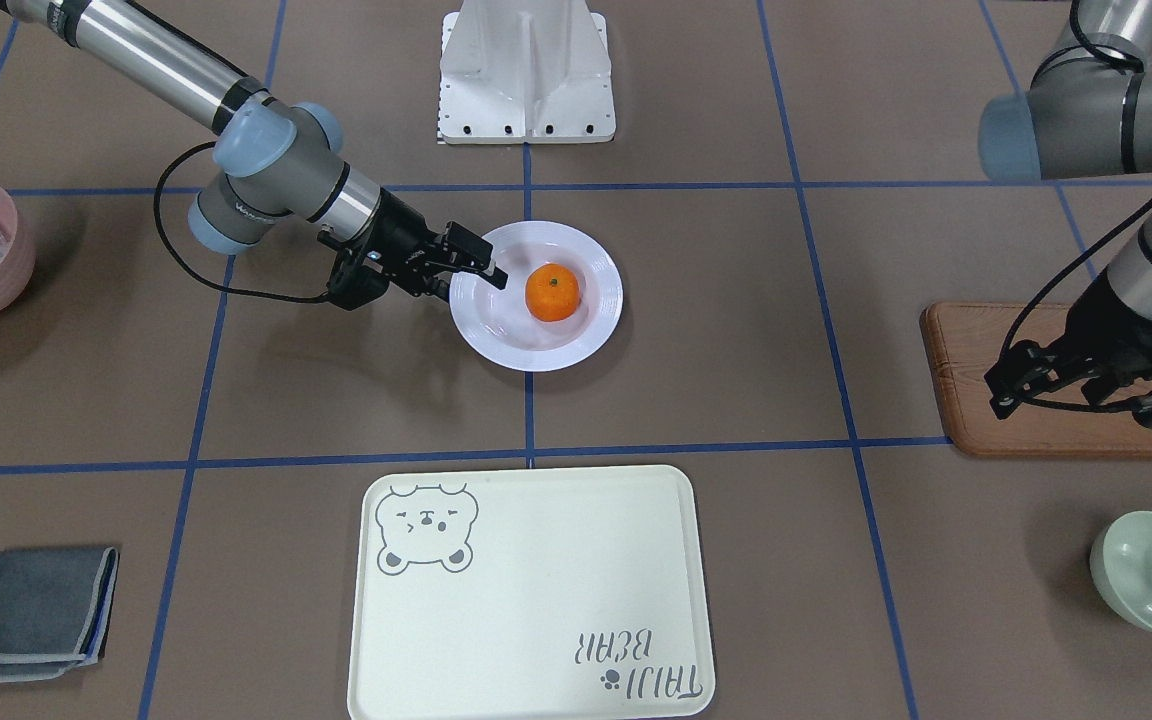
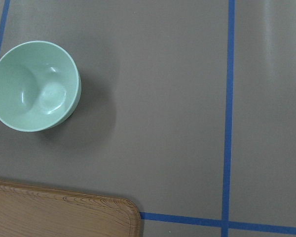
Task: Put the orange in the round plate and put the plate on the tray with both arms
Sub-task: 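Lower the right gripper to the plate rim nearest it and grip the rim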
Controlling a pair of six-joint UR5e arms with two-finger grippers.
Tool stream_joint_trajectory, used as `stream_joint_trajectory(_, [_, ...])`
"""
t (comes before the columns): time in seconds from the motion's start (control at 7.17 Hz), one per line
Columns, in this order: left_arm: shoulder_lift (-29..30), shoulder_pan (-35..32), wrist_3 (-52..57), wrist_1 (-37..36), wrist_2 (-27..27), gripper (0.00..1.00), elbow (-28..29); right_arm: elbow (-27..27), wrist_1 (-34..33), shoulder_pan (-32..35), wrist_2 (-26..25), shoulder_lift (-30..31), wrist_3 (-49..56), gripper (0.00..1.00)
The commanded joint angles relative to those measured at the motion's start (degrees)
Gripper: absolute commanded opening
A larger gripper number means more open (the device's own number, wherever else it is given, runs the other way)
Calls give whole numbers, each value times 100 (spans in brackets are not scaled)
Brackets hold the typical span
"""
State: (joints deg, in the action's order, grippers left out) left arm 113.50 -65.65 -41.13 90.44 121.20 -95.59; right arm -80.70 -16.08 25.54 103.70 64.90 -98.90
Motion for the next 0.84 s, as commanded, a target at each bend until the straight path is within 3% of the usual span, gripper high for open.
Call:
stream_joint_trajectory(0.0, [-3,0,0,0,0,98,5,116,0,-32,-61,-109,-7,100])
stream_joint_trajectory(0.42, [6,0,0,0,-9,98,5,107,9,-40,-69,-162,-190,100])
stream_joint_trajectory(0.7, [6,9,0,0,-165,98,14,107,9,-40,-104,-179,-305,66])
